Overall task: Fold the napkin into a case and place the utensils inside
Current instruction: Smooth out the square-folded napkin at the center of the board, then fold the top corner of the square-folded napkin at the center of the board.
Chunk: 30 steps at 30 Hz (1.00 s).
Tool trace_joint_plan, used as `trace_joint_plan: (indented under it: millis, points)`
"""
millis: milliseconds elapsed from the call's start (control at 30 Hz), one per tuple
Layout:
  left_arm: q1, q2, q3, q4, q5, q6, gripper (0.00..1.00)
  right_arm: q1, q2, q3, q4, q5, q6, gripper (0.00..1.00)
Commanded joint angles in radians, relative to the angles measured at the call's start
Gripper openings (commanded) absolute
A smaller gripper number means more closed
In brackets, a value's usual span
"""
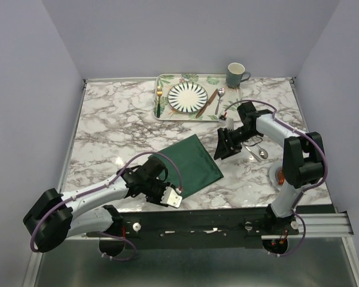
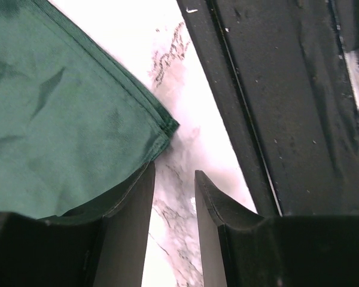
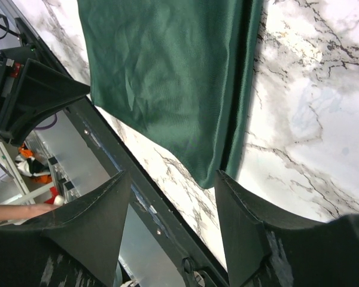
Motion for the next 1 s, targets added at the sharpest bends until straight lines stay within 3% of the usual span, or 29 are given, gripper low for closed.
trace_joint_plan:
  millis: [0,367,667,967]
  points:
    - [-0.025,0.031,-0.001,0.096,-0.044,-0.005,0.47,0.005,-0.020,-0.020,-0.008,0.012,0.000,0.67]
    - [-0.051,0.074,0.018,0.127,-0.041,0.015,0.50,0.005,-0.013,-0.016,-0.013,0.001,0.003,0.68]
    - [-0.053,0.057,0.039,0.119,-0.031,0.009,0.43,0.005,-0.014,-0.028,-0.016,-0.017,0.001,0.68]
    - [-0.056,0.091,0.059,0.124,-0.045,0.004,0.43,0.005,-0.006,-0.026,-0.014,-0.033,0.004,0.69]
